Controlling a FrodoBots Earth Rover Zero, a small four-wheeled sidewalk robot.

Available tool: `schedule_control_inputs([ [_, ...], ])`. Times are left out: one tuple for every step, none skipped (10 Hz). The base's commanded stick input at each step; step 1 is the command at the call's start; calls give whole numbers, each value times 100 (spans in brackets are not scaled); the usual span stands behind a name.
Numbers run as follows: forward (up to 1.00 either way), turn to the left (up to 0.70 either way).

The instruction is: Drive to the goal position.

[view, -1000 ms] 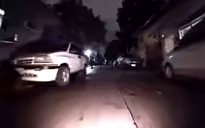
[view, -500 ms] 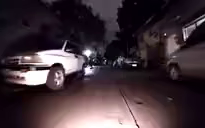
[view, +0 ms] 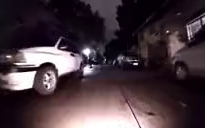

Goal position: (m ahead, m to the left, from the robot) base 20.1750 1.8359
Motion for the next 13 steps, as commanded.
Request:
schedule_control_inputs([
  [85,0],
  [96,0],
  [100,0],
  [100,0],
  [100,0],
  [100,0],
  [100,0],
  [100,0],
  [100,0],
  [100,0],
  [100,0],
  [100,0],
  [100,0],
])
